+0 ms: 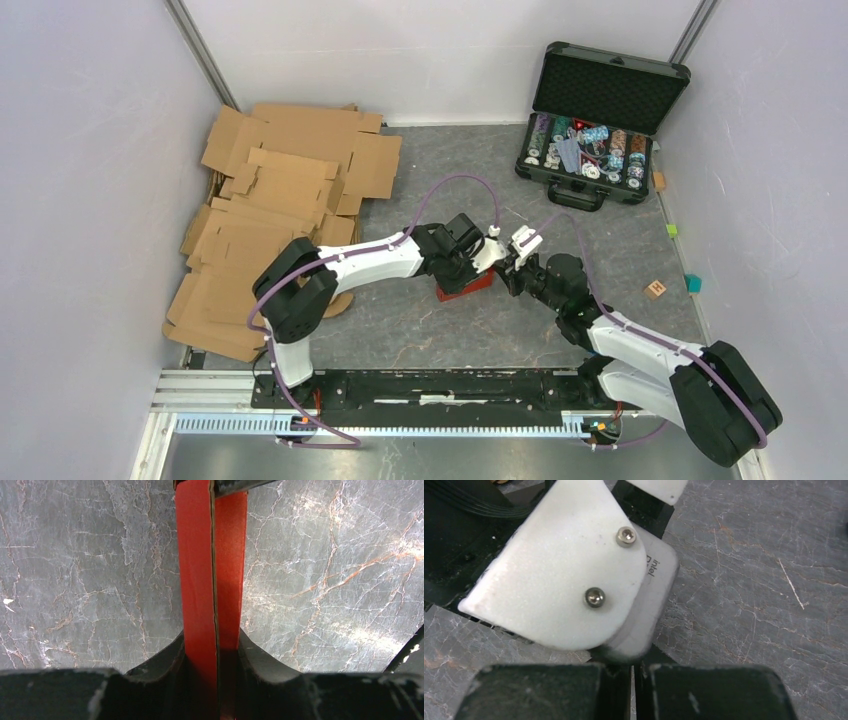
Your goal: Fold the paper box
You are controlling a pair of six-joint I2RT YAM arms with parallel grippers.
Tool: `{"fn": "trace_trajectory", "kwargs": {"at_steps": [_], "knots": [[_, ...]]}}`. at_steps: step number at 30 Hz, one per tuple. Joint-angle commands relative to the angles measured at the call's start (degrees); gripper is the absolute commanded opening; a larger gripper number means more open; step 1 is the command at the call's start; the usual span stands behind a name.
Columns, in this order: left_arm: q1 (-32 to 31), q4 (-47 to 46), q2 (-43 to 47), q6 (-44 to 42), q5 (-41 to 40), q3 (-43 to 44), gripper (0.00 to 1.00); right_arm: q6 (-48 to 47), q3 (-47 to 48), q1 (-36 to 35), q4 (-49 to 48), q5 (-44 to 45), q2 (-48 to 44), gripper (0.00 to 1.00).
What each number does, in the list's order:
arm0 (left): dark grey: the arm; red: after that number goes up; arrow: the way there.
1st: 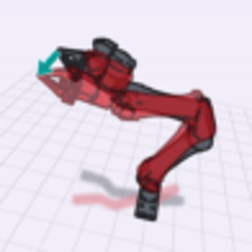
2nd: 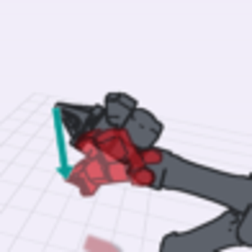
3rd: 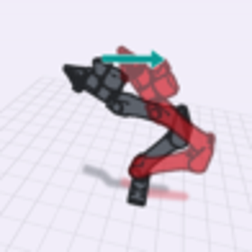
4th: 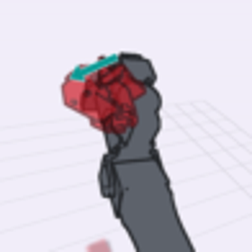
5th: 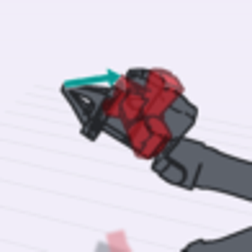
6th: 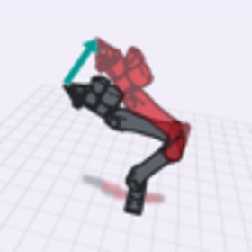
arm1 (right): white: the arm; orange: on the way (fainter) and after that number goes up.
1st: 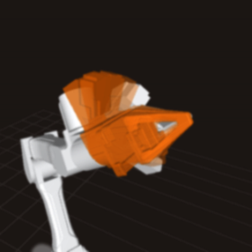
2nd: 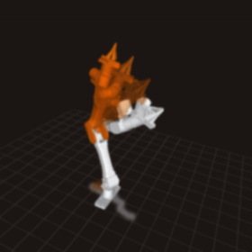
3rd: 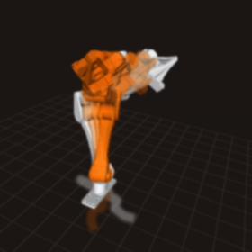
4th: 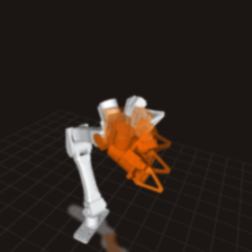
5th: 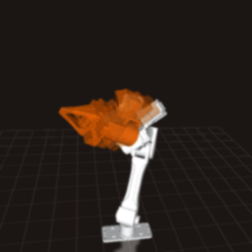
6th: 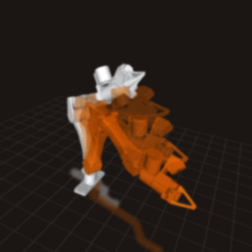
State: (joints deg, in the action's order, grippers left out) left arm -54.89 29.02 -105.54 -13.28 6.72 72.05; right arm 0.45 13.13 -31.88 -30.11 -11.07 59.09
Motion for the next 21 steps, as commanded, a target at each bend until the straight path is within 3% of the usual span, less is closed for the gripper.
{"fn": "trace_trajectory", "kwargs": {"at_steps": [1,9,12,17,21], "knots": [[-1.8,6.3,-4.4,-3.0,3.4,-0.7,0.02,-2.7,-0.4,-0.4,-12.5,-1.8,-1.8,0.02],[-1.8,6.6,-4.5,-3.1,3.6,-0.4,0.03,-3.2,-3.0,-0.4,-17.0,-3.5,-2.4,0.03],[-1.8,5.9,-4.2,-2.7,3.5,-0.7,0.05,-2.7,-4.0,-0.4,-17.4,-4.1,-2.2,0.11],[-1.7,5.0,-3.4,-2.7,3.2,-1.2,0.05,-2.7,-4.9,-0.4,-13.7,-1.7,-4.3,0.14],[-1.7,3.8,-2.1,-2.4,3.1,-2.0,0.17,-3.2,-5.6,-0.4,-11.2,-0.3,-6.4,0.15]]}}
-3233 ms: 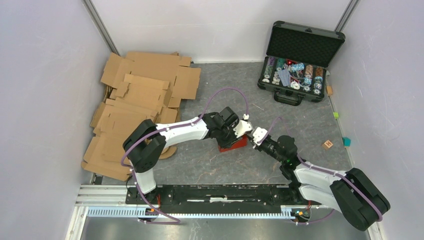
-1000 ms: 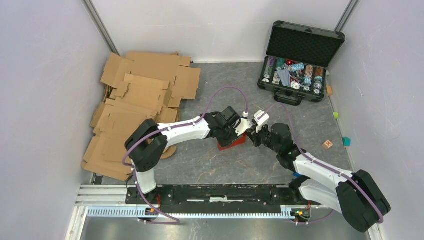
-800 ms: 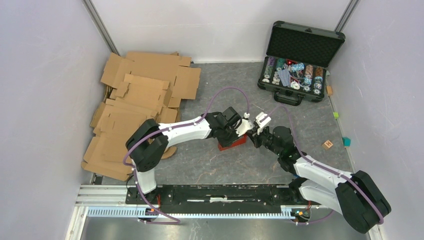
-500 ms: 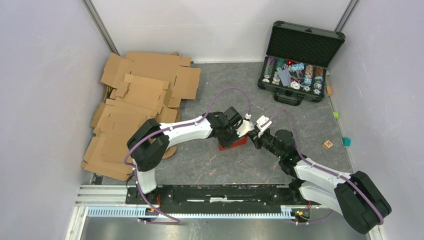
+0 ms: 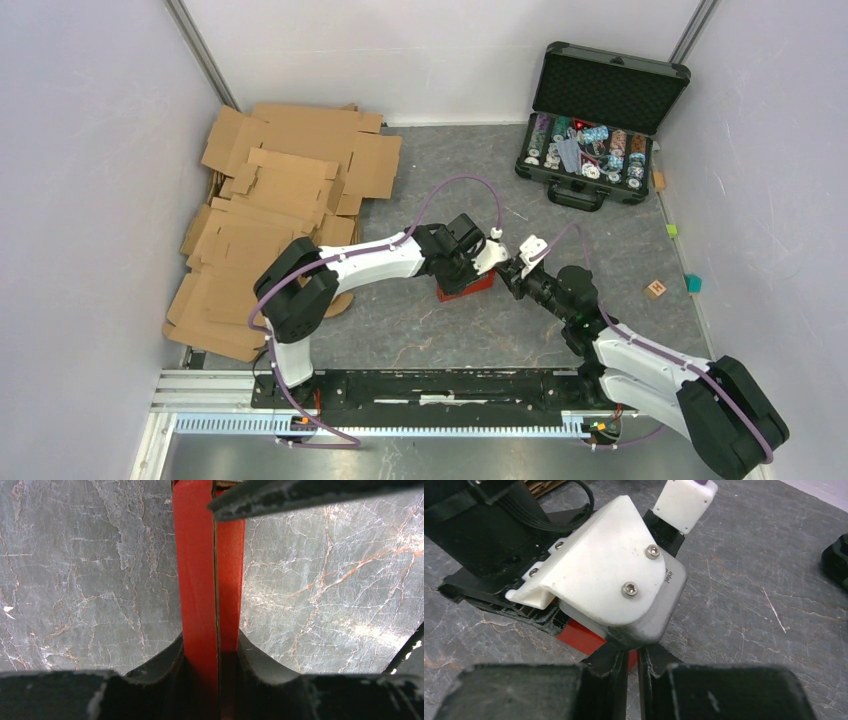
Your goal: Fold the paper box
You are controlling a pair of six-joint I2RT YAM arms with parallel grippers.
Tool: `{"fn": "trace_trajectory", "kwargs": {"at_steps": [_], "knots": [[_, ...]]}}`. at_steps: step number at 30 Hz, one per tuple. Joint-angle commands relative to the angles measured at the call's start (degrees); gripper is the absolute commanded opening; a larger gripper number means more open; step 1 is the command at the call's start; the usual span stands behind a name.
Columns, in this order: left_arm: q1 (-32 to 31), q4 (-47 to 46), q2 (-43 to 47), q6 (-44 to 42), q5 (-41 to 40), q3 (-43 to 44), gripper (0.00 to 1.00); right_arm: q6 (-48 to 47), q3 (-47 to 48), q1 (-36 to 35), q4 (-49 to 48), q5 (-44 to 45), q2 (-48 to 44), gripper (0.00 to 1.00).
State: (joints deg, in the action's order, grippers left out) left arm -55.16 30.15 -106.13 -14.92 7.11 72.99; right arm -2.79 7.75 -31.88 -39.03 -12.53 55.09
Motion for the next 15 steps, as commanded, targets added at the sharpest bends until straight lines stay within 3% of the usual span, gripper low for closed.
{"fn": "trace_trajectory", "kwargs": {"at_steps": [1,6,10,15], "knots": [[-1.4,2.2,-1.1,-0.8,3.0,-3.3,0.19,-0.2,-0.2,-0.4,-1.6,1.2,-2.5,0.15],[-1.4,-0.4,1.7,-0.6,3.9,-5.3,0.26,-0.3,0.0,-0.4,-0.1,1.1,-1.7,0.17],[-1.4,-1.1,2.2,-0.5,4.2,-5.6,0.28,-1.1,-0.1,-0.4,0.6,0.8,-2.4,0.39],[-1.4,-1.6,2.5,-0.4,4.2,-5.7,0.31,-1.8,-0.1,-0.4,1.6,0.7,-2.7,0.4]]}}
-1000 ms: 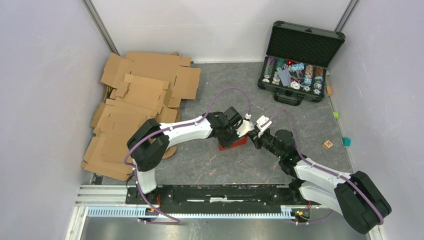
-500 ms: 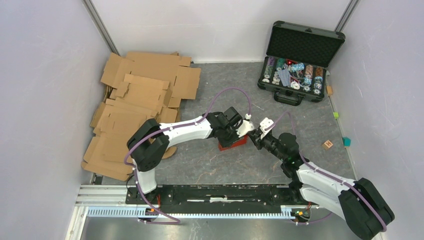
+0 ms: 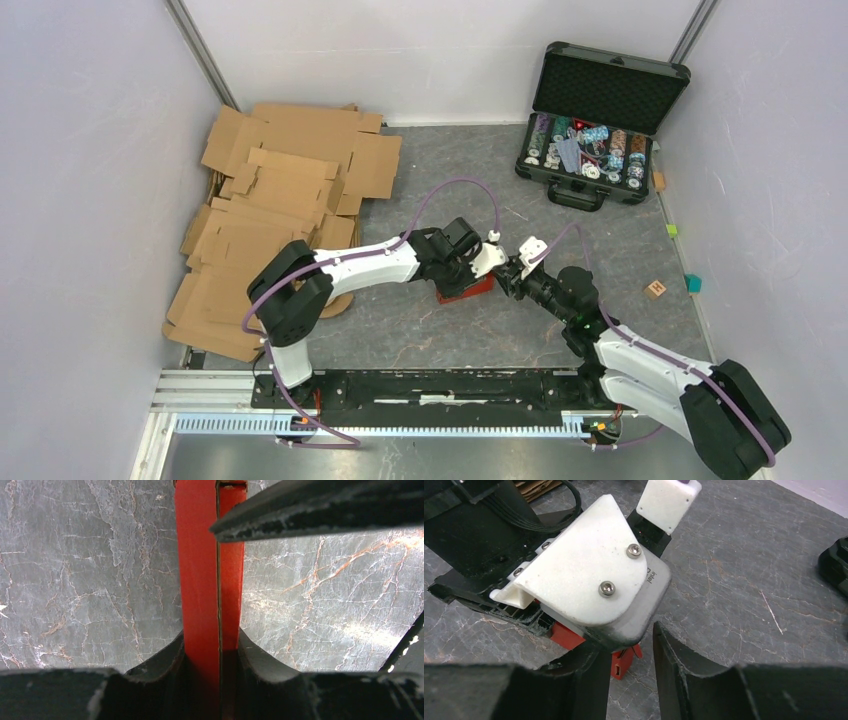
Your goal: Fold the paper box
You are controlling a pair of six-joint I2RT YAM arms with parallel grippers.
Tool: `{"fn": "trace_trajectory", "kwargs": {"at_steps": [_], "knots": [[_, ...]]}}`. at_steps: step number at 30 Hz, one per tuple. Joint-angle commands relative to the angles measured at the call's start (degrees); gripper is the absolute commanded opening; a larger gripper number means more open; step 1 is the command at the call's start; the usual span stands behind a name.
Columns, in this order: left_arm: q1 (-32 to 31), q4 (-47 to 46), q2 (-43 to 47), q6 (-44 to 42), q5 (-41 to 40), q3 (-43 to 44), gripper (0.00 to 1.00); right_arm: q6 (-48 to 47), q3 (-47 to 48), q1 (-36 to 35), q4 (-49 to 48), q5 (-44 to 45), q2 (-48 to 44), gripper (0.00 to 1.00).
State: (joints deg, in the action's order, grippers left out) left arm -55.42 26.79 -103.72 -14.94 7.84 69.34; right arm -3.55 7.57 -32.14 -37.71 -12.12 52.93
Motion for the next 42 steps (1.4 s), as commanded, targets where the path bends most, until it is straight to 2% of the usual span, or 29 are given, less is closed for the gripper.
{"fn": "trace_trajectory", "kwargs": {"at_steps": [1,16,20,31,42], "knots": [[-1.1,1.5,0.3,-0.4,3.6,-2.3,0.32,-0.9,0.2,-0.1,0.5,0.4,-0.1,0.39],[-1.0,-4.7,4.2,0.4,4.4,-5.7,0.38,0.3,0.0,-0.1,0.3,-0.9,2.4,0.34],[-0.9,-6.5,5.1,0.4,5.7,-6.9,0.44,0.3,0.0,-0.1,0.3,-1.0,2.9,0.33],[-0.6,-12.1,7.3,1.8,6.1,-9.4,0.43,1.2,0.3,-0.1,-0.8,-2.5,4.3,0.31],[0.0,-19.4,10.8,4.0,8.2,-12.9,0.44,1.1,0.2,-0.1,-1.0,-4.0,3.9,0.21]]}}
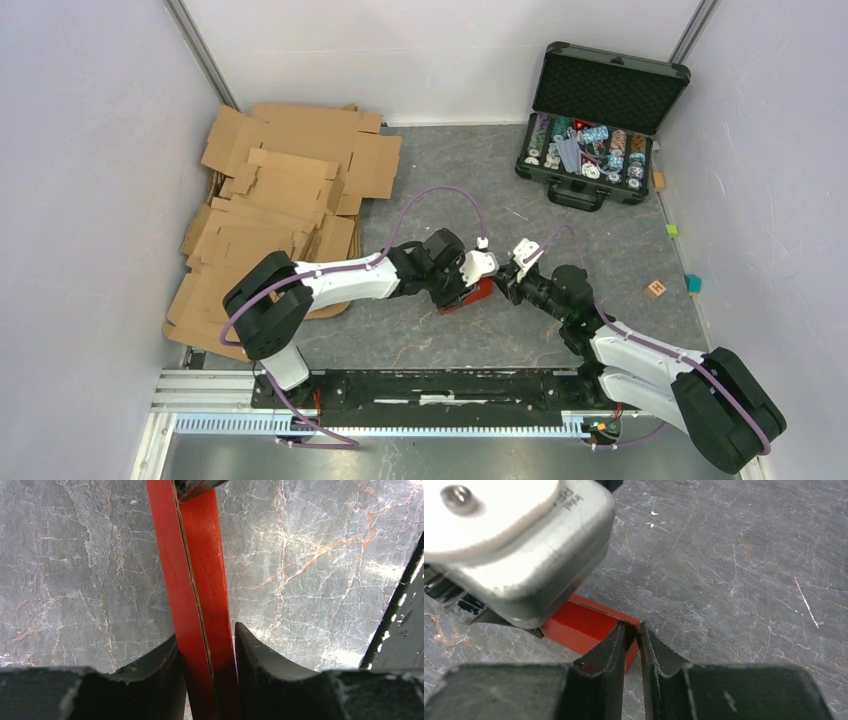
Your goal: Fold the paper box
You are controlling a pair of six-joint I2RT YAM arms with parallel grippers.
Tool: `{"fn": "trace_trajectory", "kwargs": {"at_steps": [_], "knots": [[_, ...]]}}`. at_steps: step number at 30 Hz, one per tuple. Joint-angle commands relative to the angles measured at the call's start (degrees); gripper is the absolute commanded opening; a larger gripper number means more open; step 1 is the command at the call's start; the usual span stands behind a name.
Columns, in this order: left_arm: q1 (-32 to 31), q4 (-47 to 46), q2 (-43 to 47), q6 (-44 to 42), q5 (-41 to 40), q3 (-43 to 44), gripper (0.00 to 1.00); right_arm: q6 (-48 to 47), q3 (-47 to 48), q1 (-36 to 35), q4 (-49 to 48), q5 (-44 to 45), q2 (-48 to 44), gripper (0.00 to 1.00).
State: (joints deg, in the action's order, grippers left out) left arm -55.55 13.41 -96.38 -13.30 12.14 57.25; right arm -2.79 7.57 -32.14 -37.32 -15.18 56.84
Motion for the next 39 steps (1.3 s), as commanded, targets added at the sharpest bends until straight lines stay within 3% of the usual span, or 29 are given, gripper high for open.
{"fn": "trace_trajectory", "kwargs": {"at_steps": [1,7,15,19,27,30,39], "knots": [[0.2,-6.4,3.7,2.5,4.2,-0.9,0.44,0.3,0.2,-0.1,-1.4,-1.1,-0.2,0.19],[0.4,-6.8,4.0,2.8,4.1,-1.0,0.44,0.0,0.2,-0.1,-1.1,-2.5,-0.6,0.11],[0.5,-6.1,3.7,2.9,2.7,-0.8,0.45,-0.4,0.0,-0.1,-1.0,-3.5,-1.6,0.11],[0.5,-4.8,3.1,1.9,3.2,-0.2,0.32,-0.3,1.1,-0.1,2.3,-2.8,-2.8,0.34],[0.5,-3.6,2.7,1.2,1.7,0.1,0.31,6.2,-0.3,-0.1,1.2,4.3,-8.6,0.59],[0.5,-3.9,2.9,1.1,1.7,-0.2,0.31,10.7,-2.8,-0.1,-5.1,5.9,-9.1,0.63],[0.5,-4.7,3.1,1.1,2.3,-0.8,0.31,18.1,-4.8,-0.1,-19.2,6.0,0.5,0.6]]}}
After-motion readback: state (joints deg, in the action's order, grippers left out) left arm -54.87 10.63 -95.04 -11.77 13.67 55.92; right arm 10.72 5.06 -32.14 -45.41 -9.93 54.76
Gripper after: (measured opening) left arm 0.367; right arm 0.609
